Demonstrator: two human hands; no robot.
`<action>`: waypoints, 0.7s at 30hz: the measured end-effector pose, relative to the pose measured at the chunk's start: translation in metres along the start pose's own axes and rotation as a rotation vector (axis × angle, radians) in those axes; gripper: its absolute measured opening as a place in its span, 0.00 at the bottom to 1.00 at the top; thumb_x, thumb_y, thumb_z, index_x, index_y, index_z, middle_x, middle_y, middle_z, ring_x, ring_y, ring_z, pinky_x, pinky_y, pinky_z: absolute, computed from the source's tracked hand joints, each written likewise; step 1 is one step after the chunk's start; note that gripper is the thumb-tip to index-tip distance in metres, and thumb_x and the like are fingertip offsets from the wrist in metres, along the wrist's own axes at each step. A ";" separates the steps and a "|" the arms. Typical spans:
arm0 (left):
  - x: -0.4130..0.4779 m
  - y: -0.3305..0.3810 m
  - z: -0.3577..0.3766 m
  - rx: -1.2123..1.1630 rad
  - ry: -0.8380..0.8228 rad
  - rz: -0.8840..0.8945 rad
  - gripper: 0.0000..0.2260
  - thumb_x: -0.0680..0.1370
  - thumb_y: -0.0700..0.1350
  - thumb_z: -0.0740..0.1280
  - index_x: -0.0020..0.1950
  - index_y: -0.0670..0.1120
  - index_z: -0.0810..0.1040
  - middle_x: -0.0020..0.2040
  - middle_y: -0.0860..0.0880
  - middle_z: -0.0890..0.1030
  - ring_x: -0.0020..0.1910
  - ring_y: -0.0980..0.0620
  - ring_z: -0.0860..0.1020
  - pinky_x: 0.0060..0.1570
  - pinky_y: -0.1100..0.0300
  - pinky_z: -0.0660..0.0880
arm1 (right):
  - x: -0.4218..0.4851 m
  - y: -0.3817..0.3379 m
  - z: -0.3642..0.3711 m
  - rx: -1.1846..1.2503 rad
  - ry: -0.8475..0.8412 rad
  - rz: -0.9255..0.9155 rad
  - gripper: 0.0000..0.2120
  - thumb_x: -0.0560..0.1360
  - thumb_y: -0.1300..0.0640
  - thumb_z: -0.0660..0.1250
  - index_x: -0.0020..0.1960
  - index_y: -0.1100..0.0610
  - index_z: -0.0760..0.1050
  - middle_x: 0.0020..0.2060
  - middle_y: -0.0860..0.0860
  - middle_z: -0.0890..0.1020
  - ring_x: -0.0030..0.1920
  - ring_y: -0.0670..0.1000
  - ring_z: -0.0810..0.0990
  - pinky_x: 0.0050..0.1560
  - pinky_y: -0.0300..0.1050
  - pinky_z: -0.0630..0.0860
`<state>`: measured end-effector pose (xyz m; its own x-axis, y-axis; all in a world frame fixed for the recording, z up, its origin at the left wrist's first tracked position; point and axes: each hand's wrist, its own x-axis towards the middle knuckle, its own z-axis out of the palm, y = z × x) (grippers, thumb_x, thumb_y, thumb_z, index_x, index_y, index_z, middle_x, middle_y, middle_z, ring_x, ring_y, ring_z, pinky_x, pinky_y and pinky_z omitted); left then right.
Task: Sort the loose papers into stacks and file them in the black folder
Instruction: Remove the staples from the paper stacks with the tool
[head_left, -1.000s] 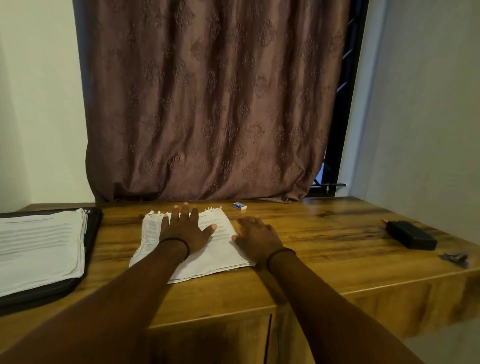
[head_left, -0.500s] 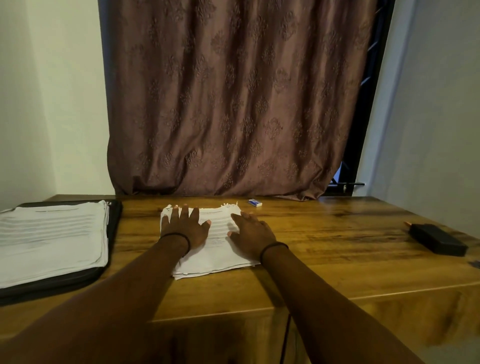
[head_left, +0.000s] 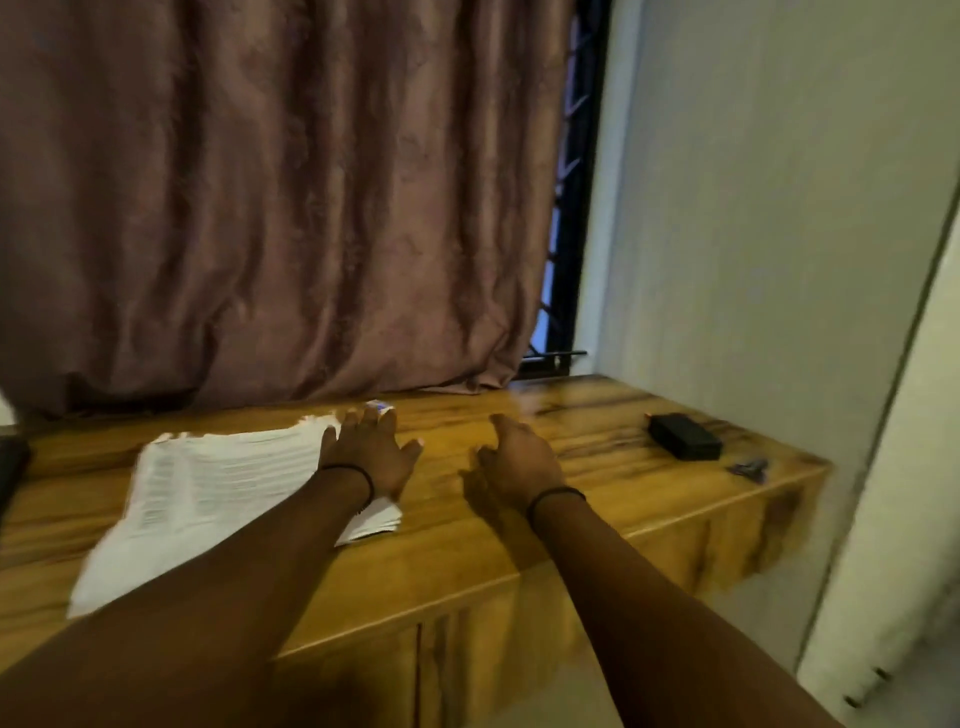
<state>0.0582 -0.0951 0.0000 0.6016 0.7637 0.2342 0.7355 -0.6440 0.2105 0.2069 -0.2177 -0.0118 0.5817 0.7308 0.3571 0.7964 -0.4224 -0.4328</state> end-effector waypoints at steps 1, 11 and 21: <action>0.000 0.022 0.004 -0.013 0.006 0.040 0.31 0.80 0.63 0.53 0.79 0.50 0.55 0.80 0.47 0.55 0.78 0.45 0.52 0.74 0.46 0.51 | -0.002 0.020 -0.013 -0.005 0.045 0.053 0.22 0.79 0.50 0.63 0.70 0.56 0.68 0.67 0.58 0.74 0.66 0.60 0.72 0.63 0.52 0.71; -0.003 0.203 0.061 -0.118 -0.062 0.386 0.29 0.80 0.64 0.52 0.79 0.52 0.56 0.80 0.50 0.55 0.78 0.47 0.53 0.75 0.48 0.53 | -0.019 0.212 -0.095 -0.200 0.294 0.531 0.19 0.77 0.55 0.61 0.67 0.56 0.73 0.63 0.60 0.76 0.65 0.63 0.72 0.64 0.54 0.72; 0.033 0.170 0.076 -0.045 -0.085 0.277 0.30 0.80 0.65 0.51 0.78 0.51 0.57 0.79 0.48 0.59 0.77 0.44 0.56 0.73 0.48 0.55 | 0.029 0.264 -0.080 -0.316 0.176 0.690 0.21 0.77 0.51 0.60 0.68 0.56 0.73 0.69 0.63 0.69 0.66 0.63 0.70 0.64 0.57 0.72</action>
<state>0.2265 -0.1758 -0.0283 0.8032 0.5580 0.2087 0.5260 -0.8287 0.1915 0.4473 -0.3511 -0.0500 0.9594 0.1630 0.2301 0.2392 -0.9026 -0.3579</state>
